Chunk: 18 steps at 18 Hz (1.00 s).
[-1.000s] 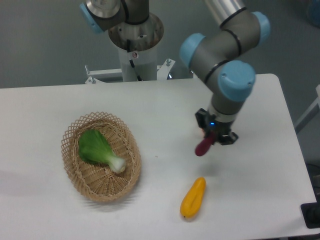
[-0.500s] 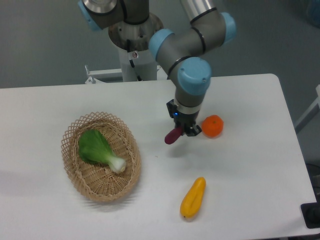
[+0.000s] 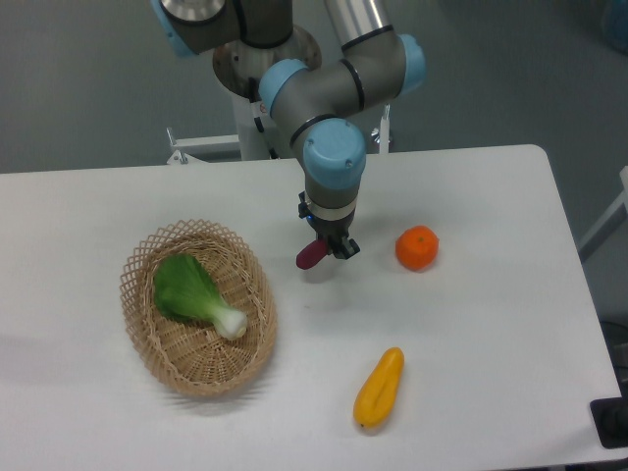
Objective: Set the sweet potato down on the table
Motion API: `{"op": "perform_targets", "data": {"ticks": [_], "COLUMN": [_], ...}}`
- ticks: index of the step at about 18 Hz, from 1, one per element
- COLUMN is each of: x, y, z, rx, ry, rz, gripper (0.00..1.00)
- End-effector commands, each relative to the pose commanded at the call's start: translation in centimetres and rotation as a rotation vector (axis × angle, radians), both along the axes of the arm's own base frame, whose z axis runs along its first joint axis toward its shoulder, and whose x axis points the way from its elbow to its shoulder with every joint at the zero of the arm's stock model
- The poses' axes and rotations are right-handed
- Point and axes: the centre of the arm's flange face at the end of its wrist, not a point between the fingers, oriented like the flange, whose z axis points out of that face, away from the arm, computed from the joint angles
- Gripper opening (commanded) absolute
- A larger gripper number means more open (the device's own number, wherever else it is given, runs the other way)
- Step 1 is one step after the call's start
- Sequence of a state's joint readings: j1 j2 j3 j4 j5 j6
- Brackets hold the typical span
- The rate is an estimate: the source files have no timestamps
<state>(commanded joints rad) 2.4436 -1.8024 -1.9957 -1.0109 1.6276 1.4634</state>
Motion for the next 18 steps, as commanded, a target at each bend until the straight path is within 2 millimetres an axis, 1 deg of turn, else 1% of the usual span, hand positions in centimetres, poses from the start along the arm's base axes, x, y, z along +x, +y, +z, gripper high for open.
{"op": "perform_targets", "data": {"ticks": [1,3,5,6,7,8,13,18], "x": [0.1,0.3,0.3,0.2,0.2,0.2,-0.6,-2.7], "y": [0.0,0.2,0.3,0.3,0.4,0.6,1.1,1.9], "z": [-0.2,-0.4,-0.2,-0.2,0.1,0.2,1.1,3.5], "rx": [-0.003,-0.003,0.004,0.005,0.009,0.014,0.043,0.07], "ry": [-0.003,-0.007,-0.008,-0.006,-0.001,0.005,0.041,0.086], "rz": [0.005,0.005,0.005,0.007,0.007,0.008,0.031,0.041], "gripper": [0.28,0.45,0.59,0.71,0.94,1.0,1.0,1.0]}}
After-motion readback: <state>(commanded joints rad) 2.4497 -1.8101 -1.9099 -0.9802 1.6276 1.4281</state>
